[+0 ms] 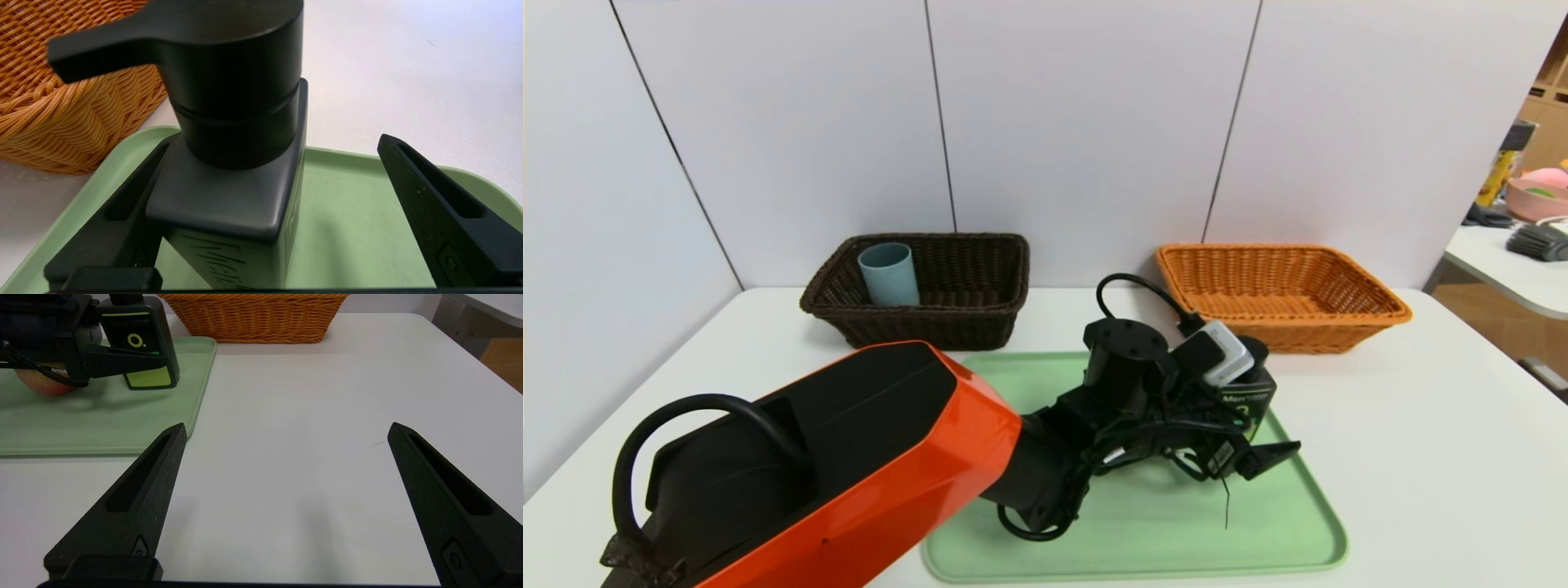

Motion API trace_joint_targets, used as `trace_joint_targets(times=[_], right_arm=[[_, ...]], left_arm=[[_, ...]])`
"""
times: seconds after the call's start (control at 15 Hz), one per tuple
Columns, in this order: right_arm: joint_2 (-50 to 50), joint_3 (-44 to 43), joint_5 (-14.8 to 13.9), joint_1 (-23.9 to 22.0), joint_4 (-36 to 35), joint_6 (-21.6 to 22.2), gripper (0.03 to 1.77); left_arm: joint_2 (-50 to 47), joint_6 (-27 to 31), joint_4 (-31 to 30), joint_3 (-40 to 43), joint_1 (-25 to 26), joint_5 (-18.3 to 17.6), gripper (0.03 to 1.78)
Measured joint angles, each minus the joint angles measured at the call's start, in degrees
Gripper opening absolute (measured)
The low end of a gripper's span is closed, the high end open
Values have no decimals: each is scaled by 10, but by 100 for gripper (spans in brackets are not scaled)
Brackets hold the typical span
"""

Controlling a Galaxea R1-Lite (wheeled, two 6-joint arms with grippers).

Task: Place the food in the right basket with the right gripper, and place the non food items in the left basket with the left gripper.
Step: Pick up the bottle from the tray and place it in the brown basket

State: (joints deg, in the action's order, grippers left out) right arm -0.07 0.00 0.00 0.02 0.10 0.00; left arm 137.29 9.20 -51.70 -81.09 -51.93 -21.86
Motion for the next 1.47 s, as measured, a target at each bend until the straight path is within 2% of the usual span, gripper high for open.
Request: trace_joint_targets(times=[0.47,0.73,1.0,1.47], right_arm=[[0,0,0,0,0,0,170],[0,0,0,0,0,0,170],[0,0,0,0,0,0,170],[0,0,0,0,0,0,170]], left_arm=[[5,2,-1,-4,0,1,169],[6,2,-1,-5,0,1,108],[7,2,-1,-5,0,1,62],[-2,2,5,-3,0,1,62]])
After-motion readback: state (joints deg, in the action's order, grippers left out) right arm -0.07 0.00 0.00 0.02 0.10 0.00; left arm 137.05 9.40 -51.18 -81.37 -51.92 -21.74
